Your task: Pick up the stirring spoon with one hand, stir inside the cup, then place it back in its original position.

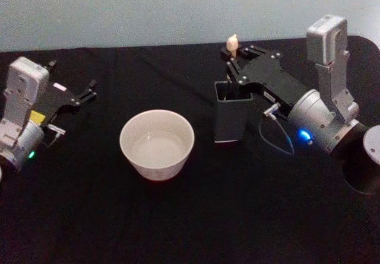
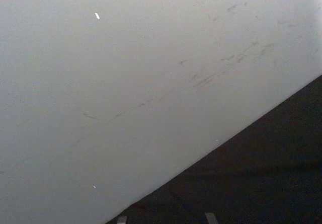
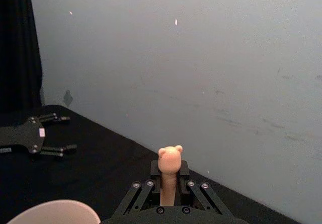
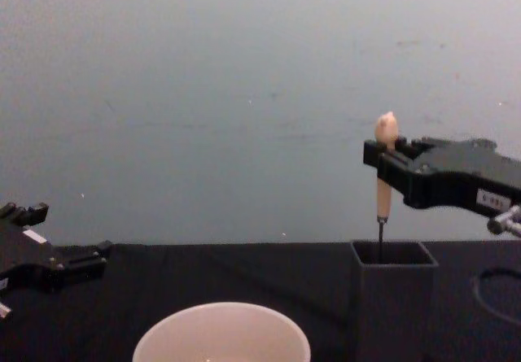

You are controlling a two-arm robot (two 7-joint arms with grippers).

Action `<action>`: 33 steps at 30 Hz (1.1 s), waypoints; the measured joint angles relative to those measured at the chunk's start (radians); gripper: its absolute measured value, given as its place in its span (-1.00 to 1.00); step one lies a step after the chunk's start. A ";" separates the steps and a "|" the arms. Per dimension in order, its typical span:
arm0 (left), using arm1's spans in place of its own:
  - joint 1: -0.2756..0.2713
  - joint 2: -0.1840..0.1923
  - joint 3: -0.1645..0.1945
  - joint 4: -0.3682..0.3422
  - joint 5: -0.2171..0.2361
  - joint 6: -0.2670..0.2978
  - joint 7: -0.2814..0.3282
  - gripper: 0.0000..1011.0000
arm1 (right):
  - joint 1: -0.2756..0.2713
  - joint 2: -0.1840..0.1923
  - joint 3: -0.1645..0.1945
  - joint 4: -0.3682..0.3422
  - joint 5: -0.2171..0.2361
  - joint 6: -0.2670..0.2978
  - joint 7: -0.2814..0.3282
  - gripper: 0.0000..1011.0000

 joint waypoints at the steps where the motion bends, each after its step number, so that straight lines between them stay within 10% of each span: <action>1: 0.000 0.000 0.000 0.000 0.000 0.000 0.000 0.98 | -0.003 -0.001 0.000 0.004 -0.003 0.001 -0.003 -0.58; 33: 0.000 0.000 0.000 0.000 0.000 0.000 0.000 0.98 | -0.036 -0.008 -0.014 0.068 -0.052 0.026 -0.001 -0.58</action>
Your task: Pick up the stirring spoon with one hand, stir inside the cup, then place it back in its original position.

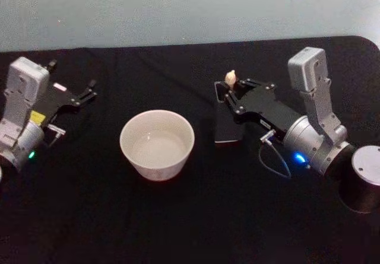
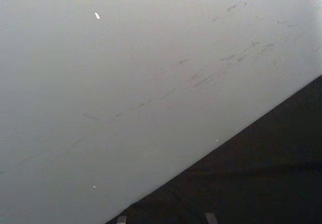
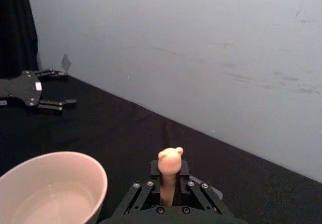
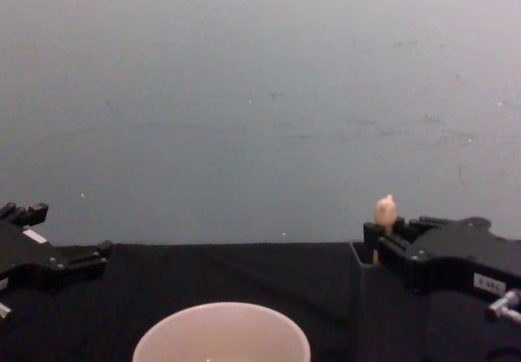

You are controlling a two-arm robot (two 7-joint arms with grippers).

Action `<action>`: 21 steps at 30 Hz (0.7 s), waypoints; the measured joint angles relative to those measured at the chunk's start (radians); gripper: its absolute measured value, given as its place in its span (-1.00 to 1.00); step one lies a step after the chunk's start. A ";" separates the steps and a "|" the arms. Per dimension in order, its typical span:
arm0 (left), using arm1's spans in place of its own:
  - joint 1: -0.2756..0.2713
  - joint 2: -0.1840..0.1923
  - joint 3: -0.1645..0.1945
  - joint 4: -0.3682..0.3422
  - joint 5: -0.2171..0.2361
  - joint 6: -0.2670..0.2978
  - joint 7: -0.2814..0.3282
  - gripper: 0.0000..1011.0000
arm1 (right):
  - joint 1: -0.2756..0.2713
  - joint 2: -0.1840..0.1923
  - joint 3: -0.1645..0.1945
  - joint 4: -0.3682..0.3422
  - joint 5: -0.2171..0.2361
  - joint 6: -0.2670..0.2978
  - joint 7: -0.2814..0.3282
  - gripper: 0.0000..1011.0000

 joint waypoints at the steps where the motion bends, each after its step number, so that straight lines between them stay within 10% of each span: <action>1: 0.000 0.000 0.000 0.000 0.000 0.000 0.000 0.98 | 0.000 0.000 -0.001 0.001 -0.002 0.001 -0.001 -0.58; 21: 0.000 0.000 0.000 0.000 0.000 0.000 0.000 0.98 | 0.003 -0.001 -0.004 0.006 -0.016 0.005 -0.003 -0.50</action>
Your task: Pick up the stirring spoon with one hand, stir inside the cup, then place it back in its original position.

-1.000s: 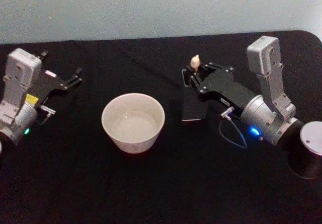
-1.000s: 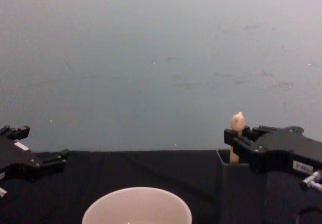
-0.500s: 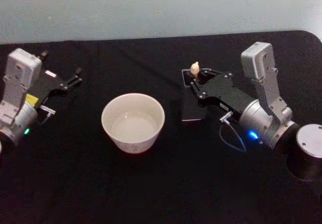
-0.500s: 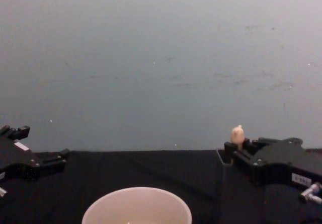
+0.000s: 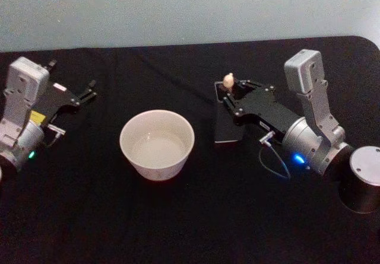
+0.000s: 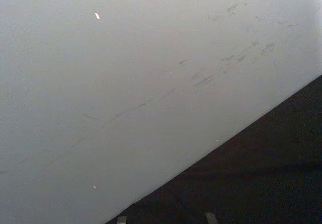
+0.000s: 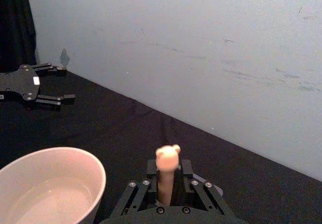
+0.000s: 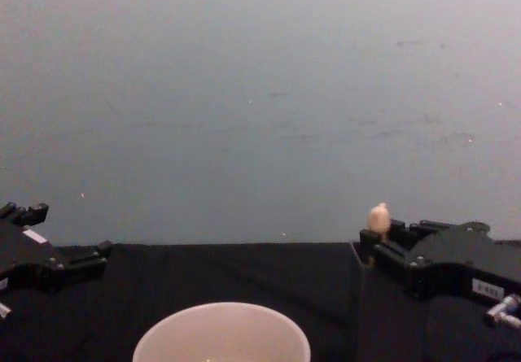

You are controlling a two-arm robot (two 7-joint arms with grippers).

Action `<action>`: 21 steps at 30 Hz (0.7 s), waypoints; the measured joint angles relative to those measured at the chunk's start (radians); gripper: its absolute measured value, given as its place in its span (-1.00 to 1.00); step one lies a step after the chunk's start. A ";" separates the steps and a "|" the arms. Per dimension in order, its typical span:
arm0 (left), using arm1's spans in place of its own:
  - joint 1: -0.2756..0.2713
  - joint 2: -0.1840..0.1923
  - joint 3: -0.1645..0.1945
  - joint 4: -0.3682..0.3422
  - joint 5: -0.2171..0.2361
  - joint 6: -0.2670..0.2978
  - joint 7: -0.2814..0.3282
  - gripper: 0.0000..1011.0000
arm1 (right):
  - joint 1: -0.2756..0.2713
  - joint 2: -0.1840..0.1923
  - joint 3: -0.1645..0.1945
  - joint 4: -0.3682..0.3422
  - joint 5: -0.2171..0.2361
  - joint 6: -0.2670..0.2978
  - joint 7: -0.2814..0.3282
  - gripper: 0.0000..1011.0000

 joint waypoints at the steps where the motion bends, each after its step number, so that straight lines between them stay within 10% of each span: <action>1: 0.000 0.000 0.000 0.000 0.000 0.000 0.000 0.98 | 0.000 0.000 0.000 0.000 0.000 0.000 0.000 -0.40; 21: 0.000 0.000 0.000 0.000 0.000 0.000 0.000 0.98 | 0.000 0.000 0.001 -0.002 0.004 -0.002 0.000 0.77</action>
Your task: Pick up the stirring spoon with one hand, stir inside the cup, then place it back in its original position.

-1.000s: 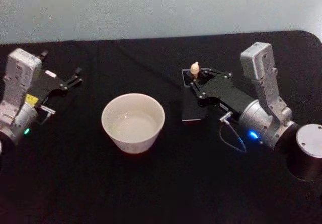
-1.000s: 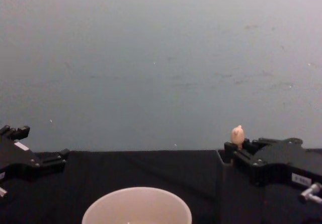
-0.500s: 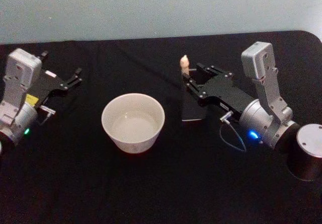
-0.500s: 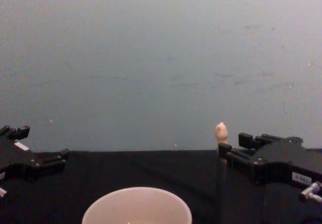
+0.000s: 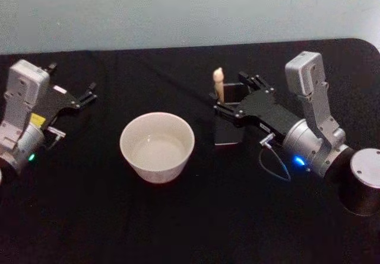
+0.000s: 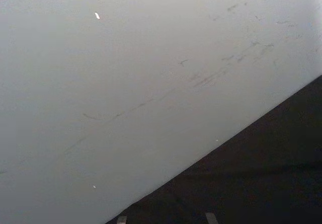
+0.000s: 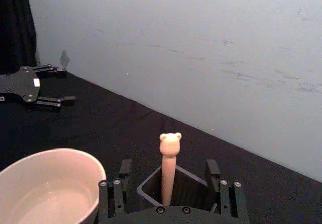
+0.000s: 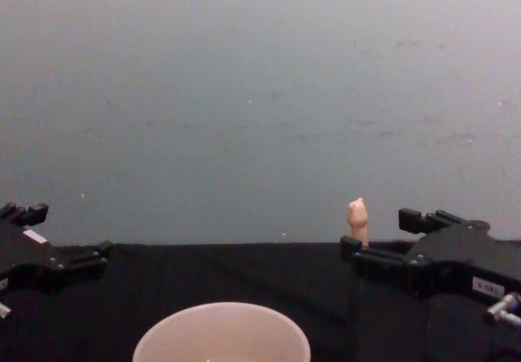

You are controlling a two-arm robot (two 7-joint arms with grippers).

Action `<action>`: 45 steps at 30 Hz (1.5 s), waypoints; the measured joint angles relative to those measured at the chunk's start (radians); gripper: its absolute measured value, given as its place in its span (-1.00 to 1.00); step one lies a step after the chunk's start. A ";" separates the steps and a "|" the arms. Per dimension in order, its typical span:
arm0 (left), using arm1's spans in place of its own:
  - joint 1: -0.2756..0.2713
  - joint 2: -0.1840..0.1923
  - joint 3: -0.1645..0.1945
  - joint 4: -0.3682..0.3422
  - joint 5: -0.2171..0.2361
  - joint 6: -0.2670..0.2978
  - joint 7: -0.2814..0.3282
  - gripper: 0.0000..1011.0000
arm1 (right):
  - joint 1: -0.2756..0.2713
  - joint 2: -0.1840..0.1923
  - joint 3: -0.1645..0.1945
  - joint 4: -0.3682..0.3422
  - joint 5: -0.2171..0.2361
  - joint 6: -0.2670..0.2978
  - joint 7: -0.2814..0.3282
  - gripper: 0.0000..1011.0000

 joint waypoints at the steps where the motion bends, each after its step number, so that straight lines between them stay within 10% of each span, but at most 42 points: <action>1: 0.000 0.000 0.000 0.000 0.000 0.000 0.000 0.98 | 0.000 0.000 0.000 0.000 0.000 0.000 0.000 0.81; 12: 0.000 0.000 0.000 0.000 0.000 0.000 0.000 0.98 | 0.002 -0.002 0.008 -0.002 0.009 -0.011 0.005 0.98; 22: 0.000 0.000 0.000 0.000 0.000 0.000 0.000 0.98 | 0.018 -0.031 0.094 -0.021 0.047 -0.070 -0.047 0.98; 32: 0.000 0.000 0.000 0.000 0.000 0.000 0.000 0.98 | 0.044 -0.048 0.146 0.089 -0.071 -0.028 -0.176 0.98; 45: 0.000 0.000 0.000 0.000 0.000 0.000 0.000 0.98 | 0.060 -0.061 0.137 0.181 -0.137 0.014 -0.185 0.98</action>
